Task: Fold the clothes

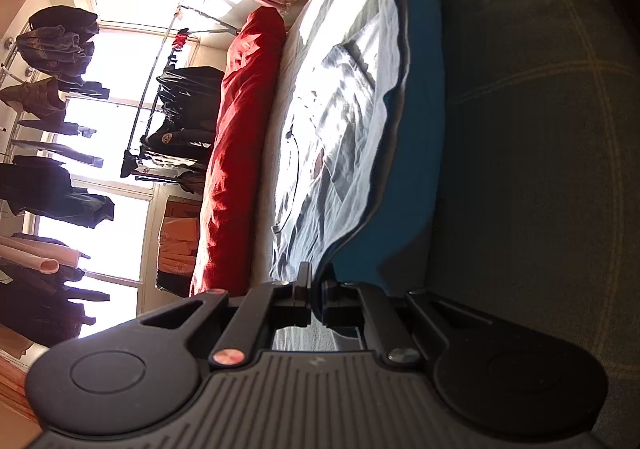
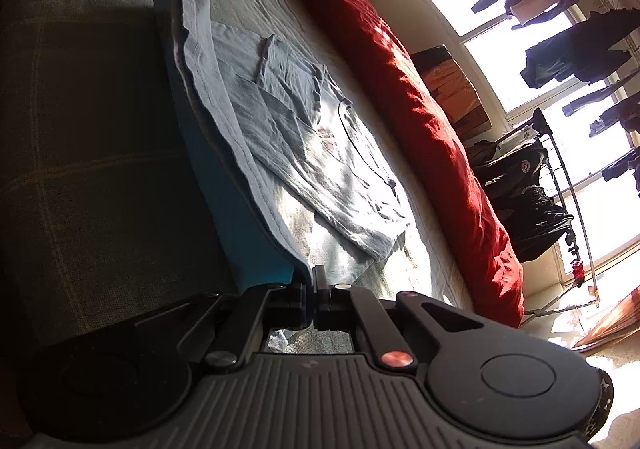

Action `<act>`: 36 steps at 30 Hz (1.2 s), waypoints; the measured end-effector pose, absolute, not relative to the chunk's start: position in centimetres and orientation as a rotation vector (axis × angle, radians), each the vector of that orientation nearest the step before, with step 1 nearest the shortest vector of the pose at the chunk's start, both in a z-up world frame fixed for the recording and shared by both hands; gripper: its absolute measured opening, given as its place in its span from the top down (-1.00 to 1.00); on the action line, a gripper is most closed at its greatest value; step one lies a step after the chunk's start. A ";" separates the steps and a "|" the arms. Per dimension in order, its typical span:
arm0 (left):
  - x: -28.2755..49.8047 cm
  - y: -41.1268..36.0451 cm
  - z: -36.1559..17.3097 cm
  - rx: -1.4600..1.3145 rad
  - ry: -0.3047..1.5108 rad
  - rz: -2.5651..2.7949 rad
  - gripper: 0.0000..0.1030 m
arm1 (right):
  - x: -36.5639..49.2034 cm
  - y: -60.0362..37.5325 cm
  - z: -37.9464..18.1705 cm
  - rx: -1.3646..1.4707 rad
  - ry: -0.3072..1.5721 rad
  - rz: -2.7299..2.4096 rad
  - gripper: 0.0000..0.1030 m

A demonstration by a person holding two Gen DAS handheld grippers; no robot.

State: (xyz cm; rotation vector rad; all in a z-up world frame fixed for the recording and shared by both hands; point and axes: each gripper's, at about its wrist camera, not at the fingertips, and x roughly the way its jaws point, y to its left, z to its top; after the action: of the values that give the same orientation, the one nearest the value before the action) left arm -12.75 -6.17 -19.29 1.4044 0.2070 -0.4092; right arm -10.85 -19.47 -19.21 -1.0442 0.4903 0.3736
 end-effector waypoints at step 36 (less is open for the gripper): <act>7.6 -6.6 -20.8 1.308 0.237 -0.326 0.92 | 10.8 -19.6 -21.0 -1.054 0.417 0.273 0.95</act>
State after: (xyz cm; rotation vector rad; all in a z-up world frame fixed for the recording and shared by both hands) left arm 7.63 -6.60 -20.82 1.3080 0.2372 -0.3257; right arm 10.81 -19.64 -20.97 -1.0544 0.4172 0.2725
